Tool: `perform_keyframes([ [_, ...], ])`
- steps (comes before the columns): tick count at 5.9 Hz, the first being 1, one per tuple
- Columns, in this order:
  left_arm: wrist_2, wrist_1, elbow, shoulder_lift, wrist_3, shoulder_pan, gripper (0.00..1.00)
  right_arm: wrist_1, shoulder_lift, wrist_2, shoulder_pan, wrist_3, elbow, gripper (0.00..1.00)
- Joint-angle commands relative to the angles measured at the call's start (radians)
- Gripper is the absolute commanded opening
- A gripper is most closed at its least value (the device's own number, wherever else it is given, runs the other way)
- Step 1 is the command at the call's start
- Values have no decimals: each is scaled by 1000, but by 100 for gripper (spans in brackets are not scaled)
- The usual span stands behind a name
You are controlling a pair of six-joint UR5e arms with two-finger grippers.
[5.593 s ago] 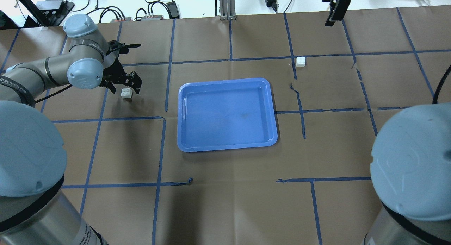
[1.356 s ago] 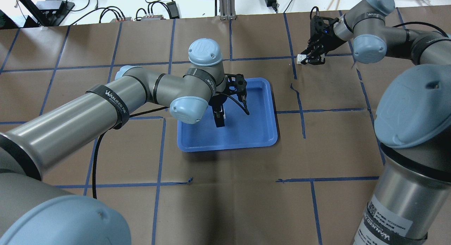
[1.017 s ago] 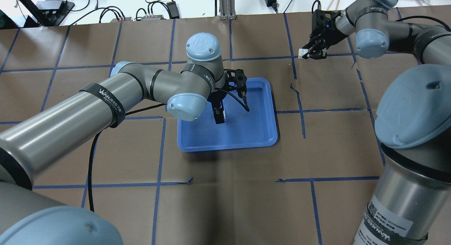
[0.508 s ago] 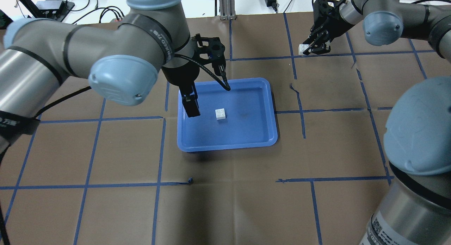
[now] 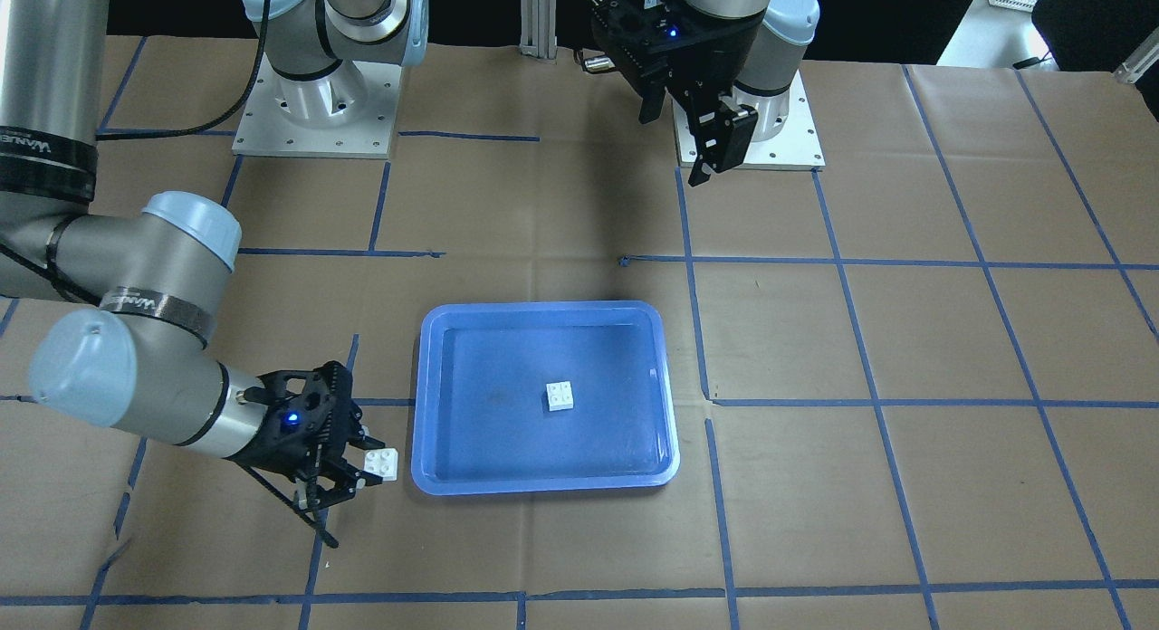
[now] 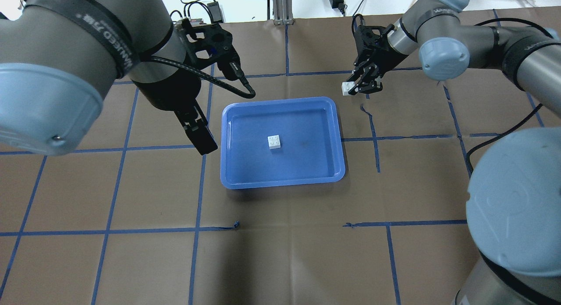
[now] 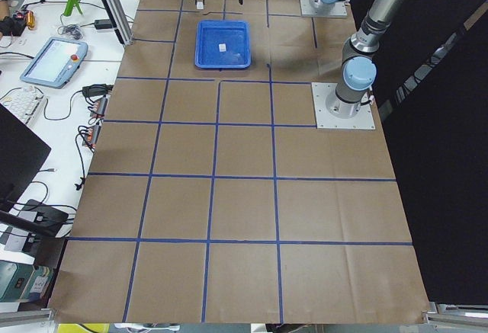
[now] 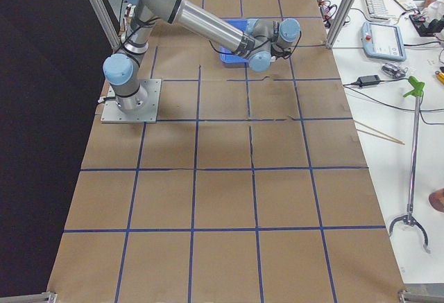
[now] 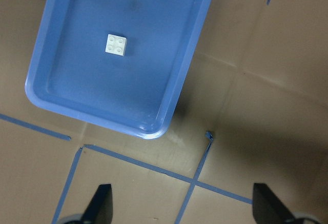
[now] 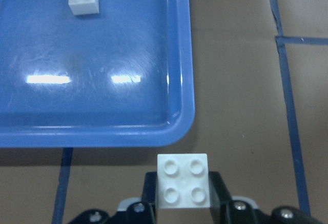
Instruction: Assemble white blocks and place on blue tray
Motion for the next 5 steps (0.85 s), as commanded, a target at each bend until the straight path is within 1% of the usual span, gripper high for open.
perform_keyframes([
  [1, -4, 72, 3, 25, -192, 104, 99, -92, -2, 0, 98, 111, 43, 26],
  [2, 0, 121, 1, 27, -352, 112, 99, -236, 1, -1, 150, 226, 99, 26],
  [3, 5, 109, 1, 34, -504, 127, 99, -377, 4, -3, 177, 309, 171, 26],
  [4, 3, 117, -8, 60, -634, 152, 99, -460, -2, -3, 195, 338, 231, 26],
  [5, -9, 112, -11, 74, -807, 166, 99, -513, 0, -1, 209, 338, 268, 26],
])
